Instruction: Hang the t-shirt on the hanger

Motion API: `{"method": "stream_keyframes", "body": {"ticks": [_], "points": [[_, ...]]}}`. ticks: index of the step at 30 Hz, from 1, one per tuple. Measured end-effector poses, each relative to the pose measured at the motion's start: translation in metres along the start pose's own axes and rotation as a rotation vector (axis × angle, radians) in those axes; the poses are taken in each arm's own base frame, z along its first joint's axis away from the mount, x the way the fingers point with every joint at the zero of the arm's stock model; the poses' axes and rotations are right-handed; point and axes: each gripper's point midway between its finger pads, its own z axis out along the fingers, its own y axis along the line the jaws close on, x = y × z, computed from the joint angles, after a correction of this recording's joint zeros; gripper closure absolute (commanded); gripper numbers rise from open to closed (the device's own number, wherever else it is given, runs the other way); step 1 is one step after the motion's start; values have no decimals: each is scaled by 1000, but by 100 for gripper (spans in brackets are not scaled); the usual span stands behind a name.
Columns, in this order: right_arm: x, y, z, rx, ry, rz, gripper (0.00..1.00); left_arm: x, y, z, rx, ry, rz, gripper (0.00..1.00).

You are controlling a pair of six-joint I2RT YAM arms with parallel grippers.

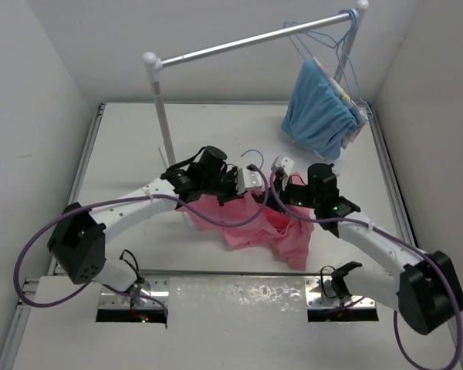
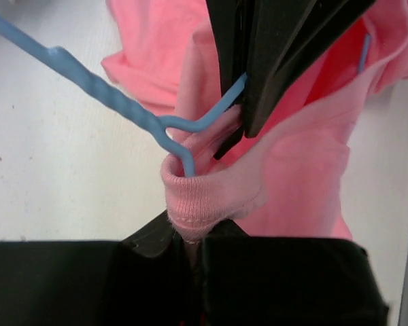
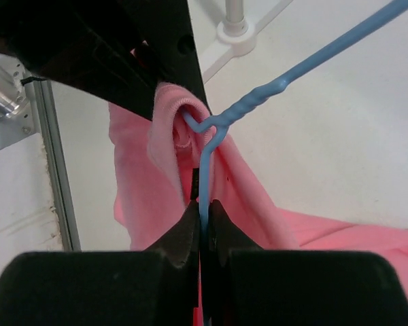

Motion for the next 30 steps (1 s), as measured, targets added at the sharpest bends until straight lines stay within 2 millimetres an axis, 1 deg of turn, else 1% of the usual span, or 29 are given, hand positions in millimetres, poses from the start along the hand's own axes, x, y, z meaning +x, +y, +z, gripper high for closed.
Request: {"method": "stream_keyframes", "body": {"ticks": [4, 7, 9, 10, 11, 12, 15, 18, 22, 25, 27, 30], "points": [[-14, 0, -16, 58, -28, -75, 100, -14, -3, -8, 32, -46, 18, 100], [-22, -2, -28, 113, -42, -116, 100, -19, -2, -15, 40, -67, 22, 97], [-25, -3, -34, 143, -45, -134, 100, -19, -2, -18, 43, -70, 24, 90], [-25, -5, -38, 164, -40, -138, 100, -16, -1, -22, 40, -60, 21, 84], [-22, -8, -42, 191, -25, -133, 100, -10, 3, -27, 29, -43, 10, 81], [-19, -11, -44, 208, -9, -126, 100, -6, 7, -32, 17, -31, 3, 69], [-12, -16, -50, 243, 41, -106, 100, 3, 20, -48, -22, -15, -18, 54], [-13, -19, -54, 266, 69, -105, 100, 5, 28, -63, -58, -19, -28, 48], [-16, -24, -59, 302, 88, -109, 100, -3, 28, -78, -81, -41, -29, 47], [-13, -25, -62, 313, 108, -104, 100, -4, 31, -87, -120, -34, -28, 47], [-13, -24, -64, 313, 121, -99, 100, 3, 41, -91, -194, -13, -27, 47], [-21, -21, -68, 313, 123, -106, 100, 25, 52, -85, -269, 56, -41, 49]]}}
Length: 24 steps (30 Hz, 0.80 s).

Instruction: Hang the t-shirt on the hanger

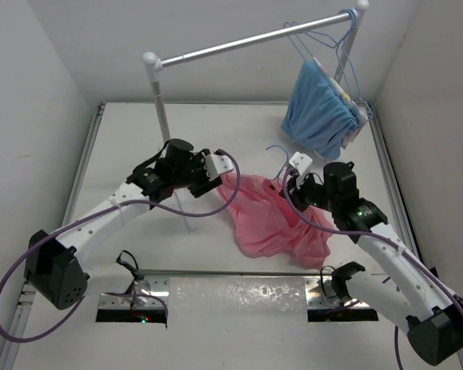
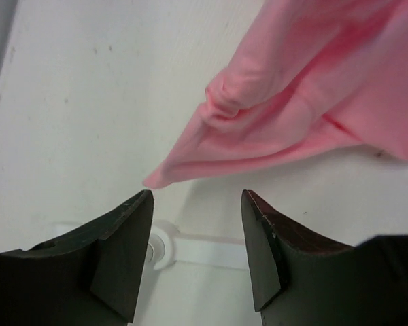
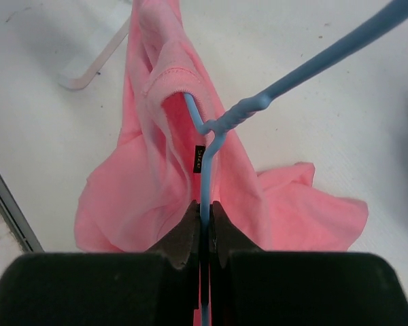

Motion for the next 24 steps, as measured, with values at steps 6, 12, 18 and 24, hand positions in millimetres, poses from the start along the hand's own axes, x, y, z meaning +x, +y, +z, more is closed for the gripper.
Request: {"method": "stream_keyframes", "body": {"ticks": [6, 12, 18, 24], "points": [[-23, 1, -13, 1, -44, -37, 100, 29, 6, 22, -32, 98, 10, 49], [-16, 3, -14, -13, -12, -44, 100, 19, 20, 25, -80, 63, 73, 77], [-12, 7, -15, -33, 1, -44, 100, 32, 26, 35, -101, 79, 88, 100], [-14, 7, -17, -31, -8, -51, 100, 59, 45, 31, -135, 109, -1, 100]]}}
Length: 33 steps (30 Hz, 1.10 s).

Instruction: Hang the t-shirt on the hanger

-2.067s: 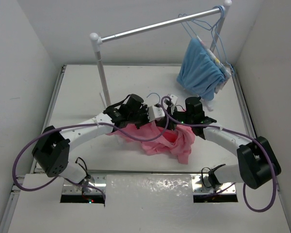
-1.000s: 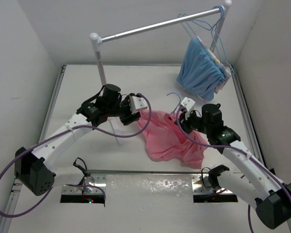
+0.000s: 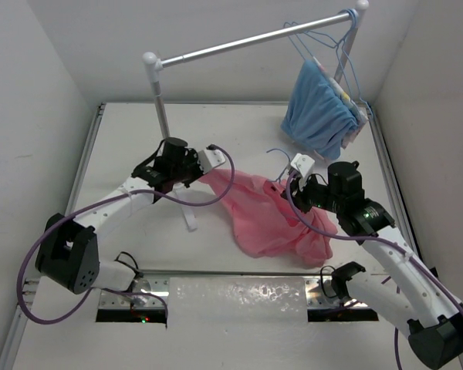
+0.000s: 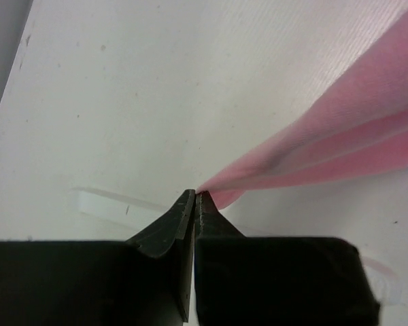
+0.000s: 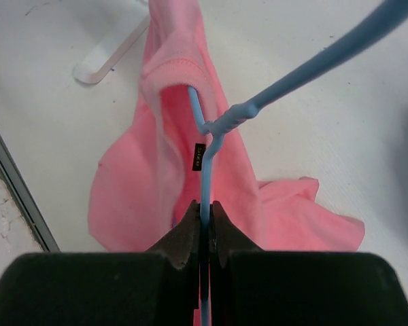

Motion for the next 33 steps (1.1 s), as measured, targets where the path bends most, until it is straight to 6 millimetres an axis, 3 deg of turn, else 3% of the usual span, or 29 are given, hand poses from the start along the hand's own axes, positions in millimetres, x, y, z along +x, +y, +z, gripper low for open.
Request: {"method": "stream_keyframes", "body": {"ticks": [4, 9, 18, 22, 28, 29, 32, 33], "points": [[0, 0, 0, 1, 0, 0, 100, 11, 8, 0, -21, 6, -39, 100], [-1, 0, -3, 9, -5, -3, 100, 24, 4, 3, -27, 35, -46, 100], [-12, -2, -17, 39, -12, -9, 100, 60, -2, 30, -43, 132, -124, 100], [-11, -3, -23, 56, 2, -4, 100, 63, 4, 30, -74, 144, -142, 100], [-29, -6, -35, 83, -32, -10, 100, 65, 7, 32, -88, 156, -149, 100], [-31, -6, -37, 91, -40, -9, 100, 66, 6, 32, -81, 160, -152, 98], [-35, -8, -39, 107, -47, 8, 100, 62, 4, 30, -53, 155, -170, 73], [-36, -10, -39, 117, -47, 15, 100, 60, 3, 29, -44, 149, -180, 71]]}}
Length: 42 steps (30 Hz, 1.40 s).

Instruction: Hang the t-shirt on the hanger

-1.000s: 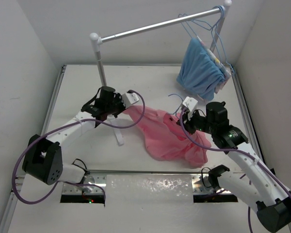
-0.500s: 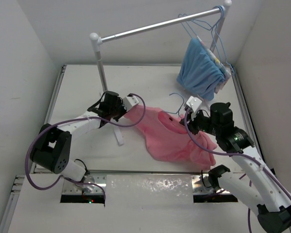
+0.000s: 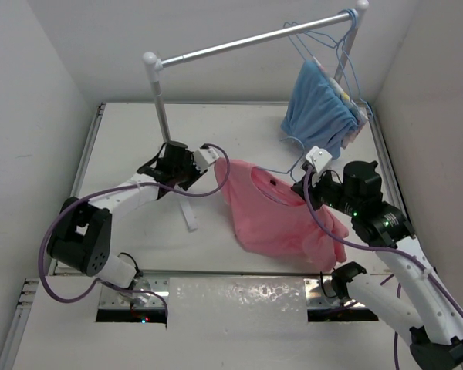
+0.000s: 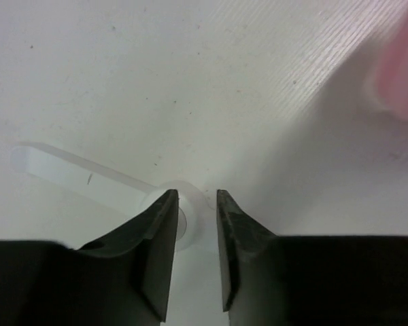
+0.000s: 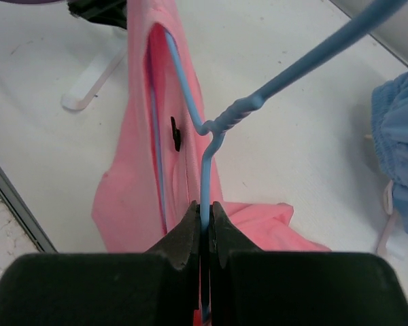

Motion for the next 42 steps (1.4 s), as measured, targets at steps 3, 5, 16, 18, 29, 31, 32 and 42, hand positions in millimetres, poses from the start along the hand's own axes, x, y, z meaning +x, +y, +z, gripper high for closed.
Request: {"method": "stream_keyframes", "body": {"ticks": [3, 5, 16, 18, 29, 31, 32, 42], "points": [[-2, -3, 2, 12, 14, 20, 100, -11, -3, -12, 29, -28, -16, 70], [-4, -6, 4, 19, 24, 29, 100, -26, -2, -26, 41, -67, -16, 70], [1, -7, 22, -6, 48, 55, 100, -188, -10, -133, 119, -440, 149, 63], [-3, -6, 26, -16, 29, 61, 100, -209, -43, -128, 203, -461, 199, 62], [-1, 1, 46, -73, -12, 101, 100, -208, -98, -84, 412, -351, 222, 60], [-1, 4, 49, -87, -24, 116, 100, -224, -99, -95, 437, -402, 230, 60], [-2, 5, 51, -94, -28, 121, 100, -230, -101, -100, 451, -425, 235, 61], [-2, 7, 62, -119, -51, 146, 100, -229, -122, -88, 552, -430, 222, 71]]}}
